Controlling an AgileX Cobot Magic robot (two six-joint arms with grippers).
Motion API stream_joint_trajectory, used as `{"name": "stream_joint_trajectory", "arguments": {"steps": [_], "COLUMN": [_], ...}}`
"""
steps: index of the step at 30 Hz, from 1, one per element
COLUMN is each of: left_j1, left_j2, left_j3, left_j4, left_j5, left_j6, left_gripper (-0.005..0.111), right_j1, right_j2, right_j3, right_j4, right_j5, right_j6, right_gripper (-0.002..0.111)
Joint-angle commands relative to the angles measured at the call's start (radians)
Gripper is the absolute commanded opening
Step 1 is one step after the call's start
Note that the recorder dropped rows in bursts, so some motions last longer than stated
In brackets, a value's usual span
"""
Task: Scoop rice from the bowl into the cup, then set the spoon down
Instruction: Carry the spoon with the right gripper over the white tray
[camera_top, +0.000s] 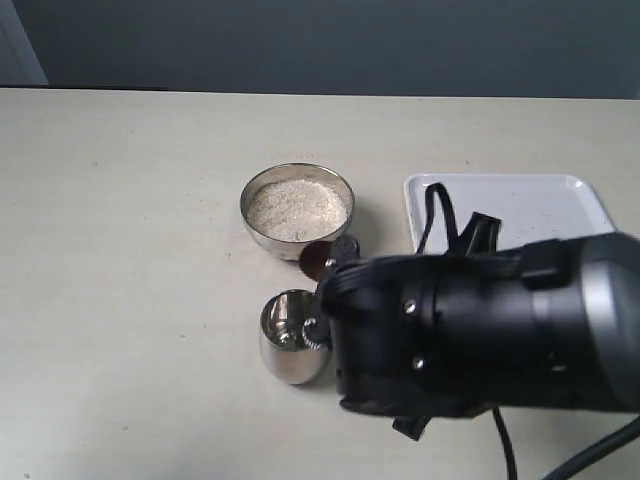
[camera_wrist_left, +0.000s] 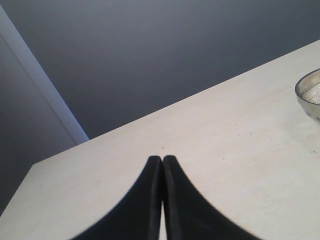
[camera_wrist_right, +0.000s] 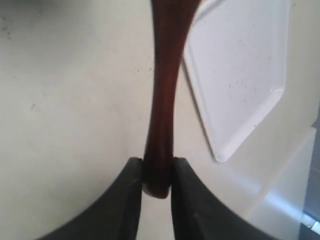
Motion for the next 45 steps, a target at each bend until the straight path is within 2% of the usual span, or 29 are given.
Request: {"name": "stream_joint_trajectory", "arguments": {"steps": [1, 9, 21, 26, 31, 39, 45], "left_j1": [-0.007, -0.007, -0.007, -0.007, -0.007, -0.007, -0.007], "left_j2": [-0.005, -0.005, -0.005, -0.005, -0.005, -0.005, -0.005], "left_j3": [-0.005, -0.005, -0.005, -0.005, -0.005, -0.005, -0.005], "left_j4": [-0.002, -0.002, -0.002, -0.002, -0.002, -0.002, -0.002], "left_j5": [-0.005, -0.005, -0.005, -0.005, -0.005, -0.007, -0.007], "left_j6": [-0.007, -0.007, -0.007, -0.007, -0.007, -0.007, -0.007], "left_gripper": [0.0, 0.0, 0.0, 0.0, 0.0, 0.0, 0.0], "right_j1": [-0.086, -0.351, -0.741, -0.88, -0.942, -0.942, -0.942], "right_j2": [-0.065, -0.088, -0.086, -0.042, 0.05, 0.189, 0.285], "right_j3": [-0.022, -0.061, -0.061, -0.061, -0.095, -0.257, -0.38], "right_j4": [0.087, 0.313, 0.476, 0.626, 0.67, 0.67, 0.661], "right_j5": [0.006, 0.004, -0.314, -0.401, -0.42, -0.411, -0.325], "right_j6": [0.012, -0.036, -0.079, -0.215, -0.253, -0.255, -0.298], "right_gripper": [-0.001, -0.001, -0.001, -0.001, -0.001, -0.001, -0.001]}}
